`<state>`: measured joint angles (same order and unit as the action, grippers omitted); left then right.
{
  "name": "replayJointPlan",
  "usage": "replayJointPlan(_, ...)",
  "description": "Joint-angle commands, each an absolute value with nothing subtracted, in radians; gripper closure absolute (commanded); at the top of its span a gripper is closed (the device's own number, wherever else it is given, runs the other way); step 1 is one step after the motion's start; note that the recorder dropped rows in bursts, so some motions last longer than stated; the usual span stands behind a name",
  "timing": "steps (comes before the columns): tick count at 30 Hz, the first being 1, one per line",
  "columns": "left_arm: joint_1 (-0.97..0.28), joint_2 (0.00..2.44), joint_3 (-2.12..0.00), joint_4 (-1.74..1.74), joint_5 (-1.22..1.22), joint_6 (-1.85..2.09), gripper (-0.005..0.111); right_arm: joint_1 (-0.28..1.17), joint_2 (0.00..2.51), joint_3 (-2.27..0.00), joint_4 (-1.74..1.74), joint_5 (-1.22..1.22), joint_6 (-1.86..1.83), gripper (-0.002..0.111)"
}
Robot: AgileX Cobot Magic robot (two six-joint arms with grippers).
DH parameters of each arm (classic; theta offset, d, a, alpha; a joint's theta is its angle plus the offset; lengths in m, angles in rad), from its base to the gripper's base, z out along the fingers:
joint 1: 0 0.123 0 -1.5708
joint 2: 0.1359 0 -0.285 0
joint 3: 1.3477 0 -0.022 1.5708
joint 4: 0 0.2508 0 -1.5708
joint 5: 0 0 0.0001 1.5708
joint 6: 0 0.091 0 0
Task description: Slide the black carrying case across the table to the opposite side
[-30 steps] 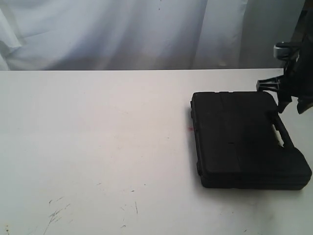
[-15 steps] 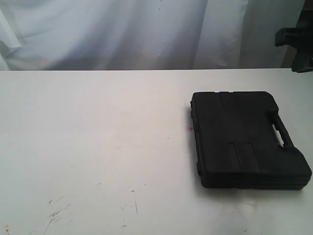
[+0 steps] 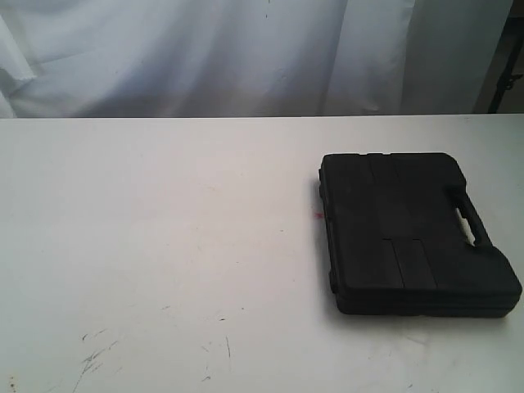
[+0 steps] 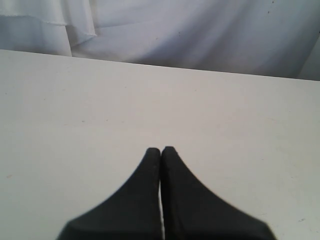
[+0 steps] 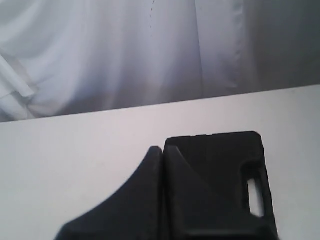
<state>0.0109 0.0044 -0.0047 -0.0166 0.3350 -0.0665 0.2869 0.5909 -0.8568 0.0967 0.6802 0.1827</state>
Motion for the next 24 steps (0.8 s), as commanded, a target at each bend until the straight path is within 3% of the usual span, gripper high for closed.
replayJointPlan(1, 0.013, 0.000, 0.000, -0.015, 0.320, -0.067, 0.107, 0.288, 0.502, -0.853, 0.049, 0.684, 0.172, 0.108)
replayJointPlan(10, 0.013, 0.000, 0.000, -0.015, 0.320, -0.067, 0.107, 0.195, 0.374, -0.819, -0.017, 0.664, 0.172, 0.108)
replayJointPlan(17, 0.013, 0.000, 0.000, -0.015, 0.320, -0.067, 0.107, 0.024, 0.211, -0.555, -0.019, 0.435, 0.172, 0.108)
replayJointPlan(24, 0.013, 0.000, 0.000, -0.015, 0.320, -0.067, 0.107, 0.042, 0.091, -0.351, -0.019, 0.397, 0.164, 0.108)
